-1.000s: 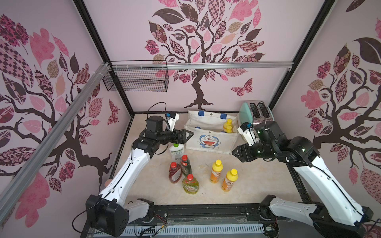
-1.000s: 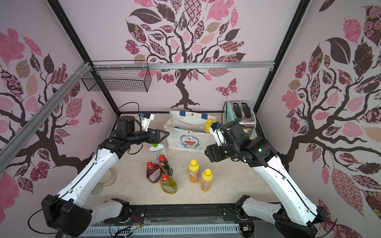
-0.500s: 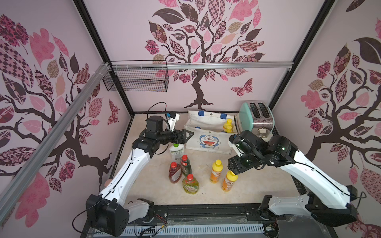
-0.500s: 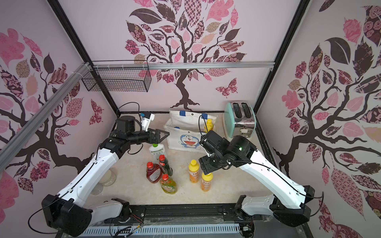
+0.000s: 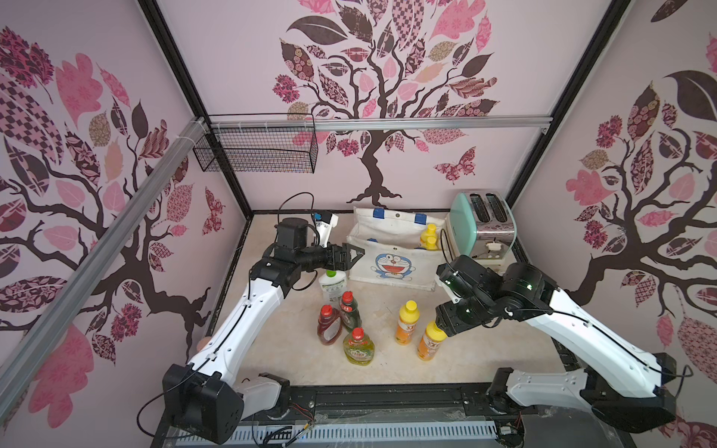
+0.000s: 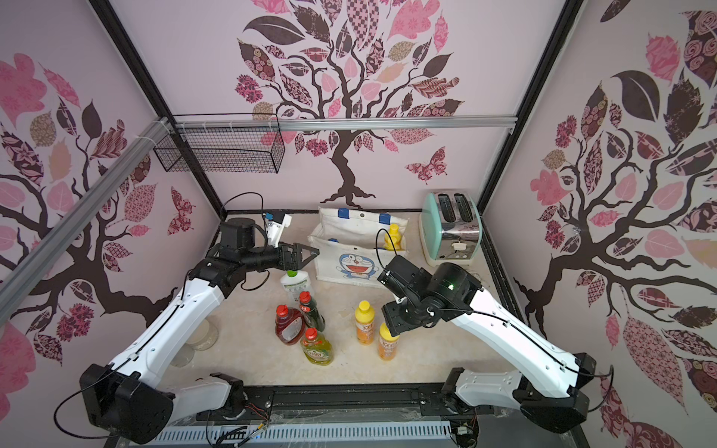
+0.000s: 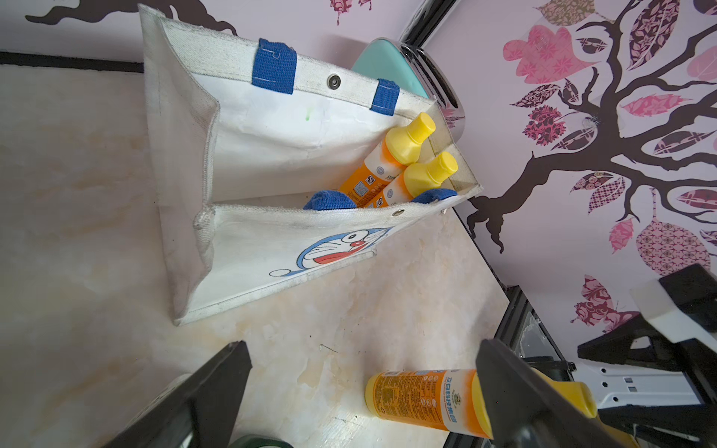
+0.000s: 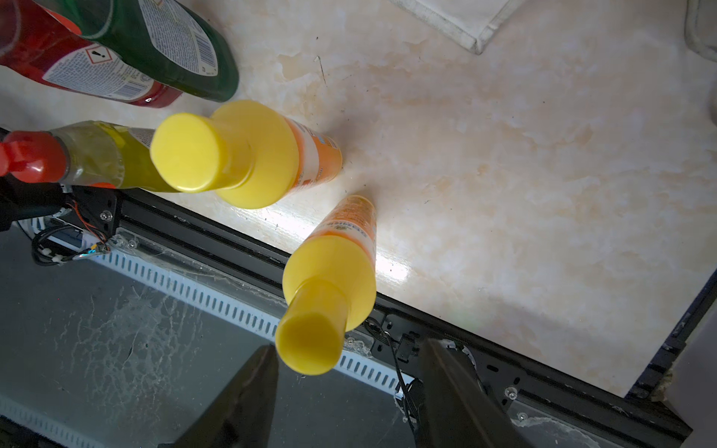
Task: Pack dish soap into the shopping bag
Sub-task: Move the bottle of dish soap to the center of the board.
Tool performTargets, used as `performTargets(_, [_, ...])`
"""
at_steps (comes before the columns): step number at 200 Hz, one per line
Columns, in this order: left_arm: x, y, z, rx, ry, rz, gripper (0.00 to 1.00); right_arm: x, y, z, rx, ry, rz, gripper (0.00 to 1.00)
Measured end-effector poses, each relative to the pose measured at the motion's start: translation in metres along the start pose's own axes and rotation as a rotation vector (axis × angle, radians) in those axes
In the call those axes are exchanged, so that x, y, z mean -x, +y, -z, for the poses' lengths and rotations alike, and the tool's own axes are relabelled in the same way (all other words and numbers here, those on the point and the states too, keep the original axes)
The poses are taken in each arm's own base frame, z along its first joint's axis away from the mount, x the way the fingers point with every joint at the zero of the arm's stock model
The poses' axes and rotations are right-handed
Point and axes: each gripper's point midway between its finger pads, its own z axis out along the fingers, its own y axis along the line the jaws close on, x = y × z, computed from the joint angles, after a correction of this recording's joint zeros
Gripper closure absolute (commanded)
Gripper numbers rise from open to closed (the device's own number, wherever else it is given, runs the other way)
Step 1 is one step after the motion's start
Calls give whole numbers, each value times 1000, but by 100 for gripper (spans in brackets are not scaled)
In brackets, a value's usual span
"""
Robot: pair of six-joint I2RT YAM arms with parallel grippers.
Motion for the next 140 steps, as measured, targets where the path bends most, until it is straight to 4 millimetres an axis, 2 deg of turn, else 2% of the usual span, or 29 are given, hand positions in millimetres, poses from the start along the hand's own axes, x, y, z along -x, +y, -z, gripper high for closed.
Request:
performTargets(68, [0, 0, 0, 0, 0, 0, 3, 2, 6, -4, 16, 10, -1, 42])
performTargets(114, [0, 0, 0, 0, 0, 0, 3, 2, 9, -18, 8, 43, 5, 43])
performTargets(140, [0, 0, 0, 0, 0, 0, 3, 1, 9, -19, 7, 46, 5, 45])
